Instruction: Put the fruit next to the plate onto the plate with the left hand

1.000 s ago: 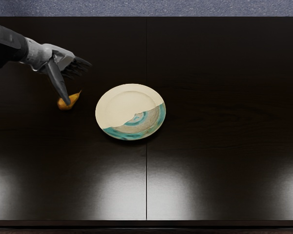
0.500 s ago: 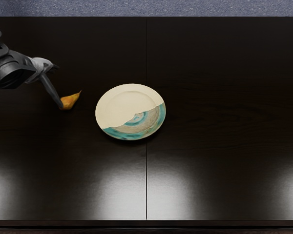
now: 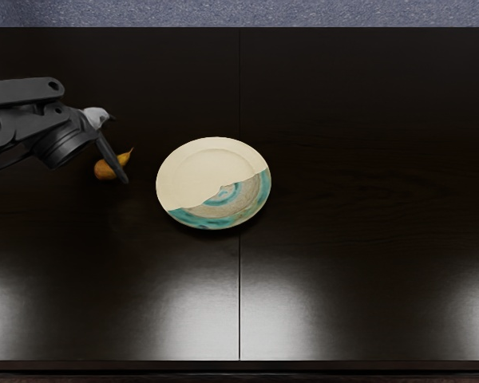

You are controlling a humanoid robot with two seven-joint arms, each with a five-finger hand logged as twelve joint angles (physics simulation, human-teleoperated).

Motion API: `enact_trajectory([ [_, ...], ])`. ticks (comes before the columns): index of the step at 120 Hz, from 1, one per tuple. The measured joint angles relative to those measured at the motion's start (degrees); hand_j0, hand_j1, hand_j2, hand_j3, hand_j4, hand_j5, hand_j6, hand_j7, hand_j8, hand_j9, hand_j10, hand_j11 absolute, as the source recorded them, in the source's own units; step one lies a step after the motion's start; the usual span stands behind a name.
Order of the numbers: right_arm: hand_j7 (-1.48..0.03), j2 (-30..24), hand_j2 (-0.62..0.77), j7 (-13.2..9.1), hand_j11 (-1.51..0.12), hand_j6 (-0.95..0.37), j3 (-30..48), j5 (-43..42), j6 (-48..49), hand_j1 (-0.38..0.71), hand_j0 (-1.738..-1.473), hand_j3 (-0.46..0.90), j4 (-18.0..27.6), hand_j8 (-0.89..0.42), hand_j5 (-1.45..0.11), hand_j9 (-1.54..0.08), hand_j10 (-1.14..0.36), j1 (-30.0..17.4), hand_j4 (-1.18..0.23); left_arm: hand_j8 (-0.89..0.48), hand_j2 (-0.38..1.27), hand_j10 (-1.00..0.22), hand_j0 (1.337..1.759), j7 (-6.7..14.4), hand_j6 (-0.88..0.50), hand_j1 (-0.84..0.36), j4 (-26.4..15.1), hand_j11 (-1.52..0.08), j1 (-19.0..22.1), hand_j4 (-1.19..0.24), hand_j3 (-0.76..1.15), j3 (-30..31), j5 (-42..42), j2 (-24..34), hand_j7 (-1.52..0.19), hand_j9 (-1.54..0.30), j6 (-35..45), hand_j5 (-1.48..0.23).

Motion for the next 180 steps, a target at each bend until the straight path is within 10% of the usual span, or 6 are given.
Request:
enact_trajectory([
  [180,-0.01,0.00,0.00,0.00,-0.01,-0.01,0.00,0.02,0.00,-0.34,-1.658,0.00,0.00,-0.01,-0.01,-0.01,-0.01,0.00,-0.01,-0.24,0.05,-0.24,1.658,0.00,-0.24,0.07,0.07,-0.31,1.15,-0.24,0.00,8.95,1.44,-6.78,-0.31,-0.31,9.22,-0.31],
])
